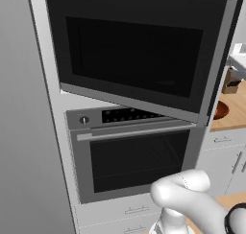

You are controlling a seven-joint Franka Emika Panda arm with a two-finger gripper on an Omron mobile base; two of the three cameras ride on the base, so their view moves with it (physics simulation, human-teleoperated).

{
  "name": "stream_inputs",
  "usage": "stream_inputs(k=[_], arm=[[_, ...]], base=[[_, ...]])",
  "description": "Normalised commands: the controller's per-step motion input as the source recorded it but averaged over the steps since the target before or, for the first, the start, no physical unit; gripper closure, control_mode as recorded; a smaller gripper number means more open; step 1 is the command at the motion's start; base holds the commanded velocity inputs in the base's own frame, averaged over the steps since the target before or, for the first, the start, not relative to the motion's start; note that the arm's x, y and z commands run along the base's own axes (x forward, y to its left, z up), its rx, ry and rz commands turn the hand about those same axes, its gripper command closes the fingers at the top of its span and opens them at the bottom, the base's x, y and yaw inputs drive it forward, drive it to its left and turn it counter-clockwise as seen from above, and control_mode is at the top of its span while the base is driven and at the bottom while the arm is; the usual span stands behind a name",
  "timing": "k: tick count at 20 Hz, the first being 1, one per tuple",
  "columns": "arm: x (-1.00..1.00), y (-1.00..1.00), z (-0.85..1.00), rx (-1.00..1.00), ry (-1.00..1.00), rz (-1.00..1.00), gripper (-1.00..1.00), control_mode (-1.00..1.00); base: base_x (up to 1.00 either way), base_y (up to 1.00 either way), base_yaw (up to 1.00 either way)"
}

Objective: Open the microwave, place the bowl with waffle inside the microwave, then close the microwave door and turn it on.

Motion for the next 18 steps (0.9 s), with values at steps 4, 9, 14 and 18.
stream_inputs(k=[4,9,14,18], arm=[[0.3,0.38,-0.12,0.0,0.0,0.0,-1.0,-1.0],[0.15,0.48,0.0,0.0,0.0,0.0,-1.0,-1.0],[-0.05,0.51,0.0,0.0,0.01,0.0,-1.0,-1.0],[-0.58,0.51,0.0,0.0,0.0,0.05,-1.0,-1.0]], base=[[0.0,0.0,0.0],[0.0,0.0,0.0],[0.0,0.0,0.0],[0.0,0.0,0.0]])
